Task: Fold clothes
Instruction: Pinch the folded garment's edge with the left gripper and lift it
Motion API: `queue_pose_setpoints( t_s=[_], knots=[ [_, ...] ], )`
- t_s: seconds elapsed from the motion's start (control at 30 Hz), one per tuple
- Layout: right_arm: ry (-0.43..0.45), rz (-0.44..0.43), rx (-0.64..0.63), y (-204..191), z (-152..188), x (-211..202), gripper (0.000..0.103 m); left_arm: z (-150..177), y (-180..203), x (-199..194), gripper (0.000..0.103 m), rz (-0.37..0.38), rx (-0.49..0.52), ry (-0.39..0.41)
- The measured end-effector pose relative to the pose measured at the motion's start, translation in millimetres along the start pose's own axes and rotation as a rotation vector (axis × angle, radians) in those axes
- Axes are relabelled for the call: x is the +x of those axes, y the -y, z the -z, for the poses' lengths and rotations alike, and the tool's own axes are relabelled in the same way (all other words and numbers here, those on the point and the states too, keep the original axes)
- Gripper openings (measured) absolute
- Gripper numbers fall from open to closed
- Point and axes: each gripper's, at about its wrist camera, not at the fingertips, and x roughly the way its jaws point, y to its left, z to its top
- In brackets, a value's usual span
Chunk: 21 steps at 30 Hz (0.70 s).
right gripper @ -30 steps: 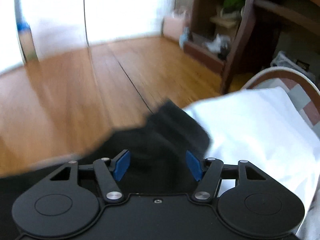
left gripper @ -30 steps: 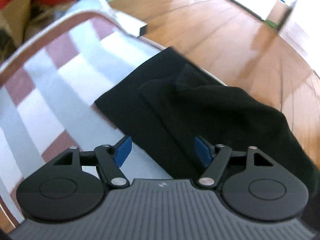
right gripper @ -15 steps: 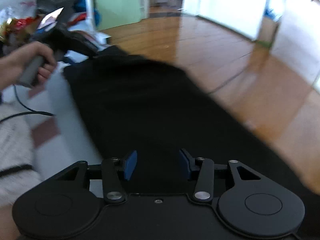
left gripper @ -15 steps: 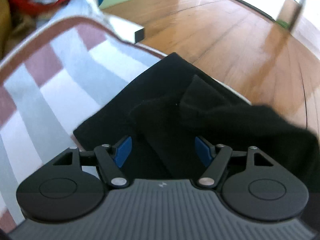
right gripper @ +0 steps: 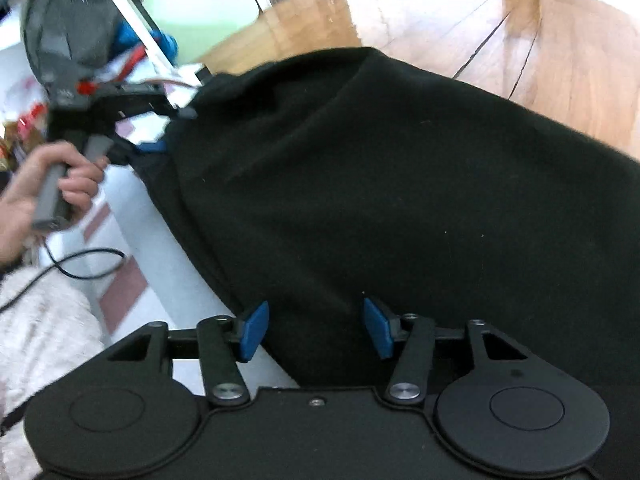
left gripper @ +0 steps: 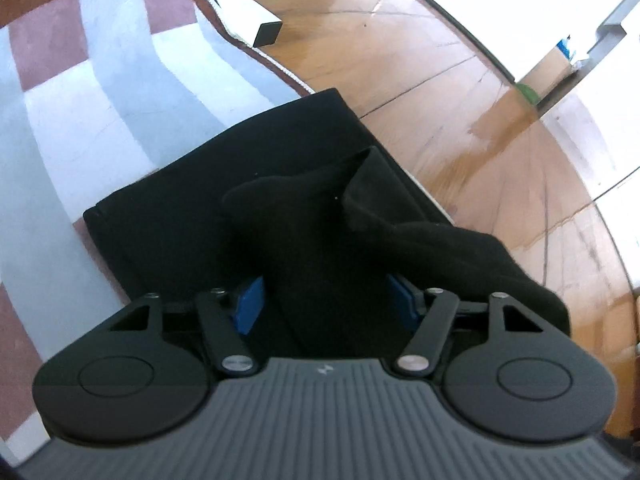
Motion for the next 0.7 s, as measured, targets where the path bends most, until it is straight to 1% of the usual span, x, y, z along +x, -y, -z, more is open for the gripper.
queue_pose_setpoints(
  t_s=[0.07, 0.13, 0.23, 0.3, 0.33, 0.37, 0.4, 0.43, 0.47, 0.5, 0.53, 0.6, 0.63, 0.67, 0.7],
  knots=[
    [0.006, -0.004, 0.017, -1, -1, 6, 0.058, 2, 9, -2, 0.059, 0.010, 0.056, 0.008],
    [0.010, 0.012, -0.008, -2, 3, 2, 0.058, 5, 15, -4, 0.059, 0.010, 0.087, 0.017],
    [0.026, 0.045, -0.083, -10, 8, 3, 0.058, 8, 21, 2, 0.058, -0.055, 0.126, 0.003],
    [0.043, 0.076, -0.144, -18, 10, 9, 0.058, 9, 26, 3, 0.058, -0.099, 0.153, 0.007],
    [0.040, 0.093, -0.164, -22, 10, 12, 0.058, 9, 28, 3, 0.062, -0.117, 0.163, 0.006],
    [0.036, 0.108, -0.171, -25, 8, 13, 0.059, 9, 29, 4, 0.070, -0.129, 0.170, -0.004],
    [0.034, 0.116, -0.168, -27, 6, 14, 0.059, 9, 30, 5, 0.076, -0.127, 0.172, -0.018],
    [0.031, 0.125, -0.164, -28, 5, 14, 0.059, 10, 31, 5, 0.088, -0.112, 0.173, -0.031],
    [0.033, 0.123, -0.156, -27, 5, 12, 0.059, 11, 32, 6, 0.098, -0.089, 0.176, -0.046],
    [0.034, 0.121, -0.148, -25, 5, 10, 0.059, 13, 34, 7, 0.100, -0.075, 0.184, -0.057],
    [0.034, 0.123, -0.134, -23, 4, 8, 0.059, 14, 36, 7, 0.099, -0.075, 0.198, -0.059],
    [0.036, 0.167, -0.098, -19, 2, 3, 0.059, 15, 41, 9, 0.094, -0.089, 0.231, -0.051],
    [0.043, 0.200, -0.078, -15, 1, -1, 0.059, 15, 42, 10, 0.083, -0.097, 0.235, -0.041],
    [0.056, 0.236, -0.057, -11, 0, -6, 0.059, 14, 42, 11, 0.076, -0.104, 0.240, -0.031],
    [0.069, 0.261, -0.039, -6, -1, -11, 0.059, 14, 43, 12, 0.075, -0.112, 0.245, -0.021]
  ],
)
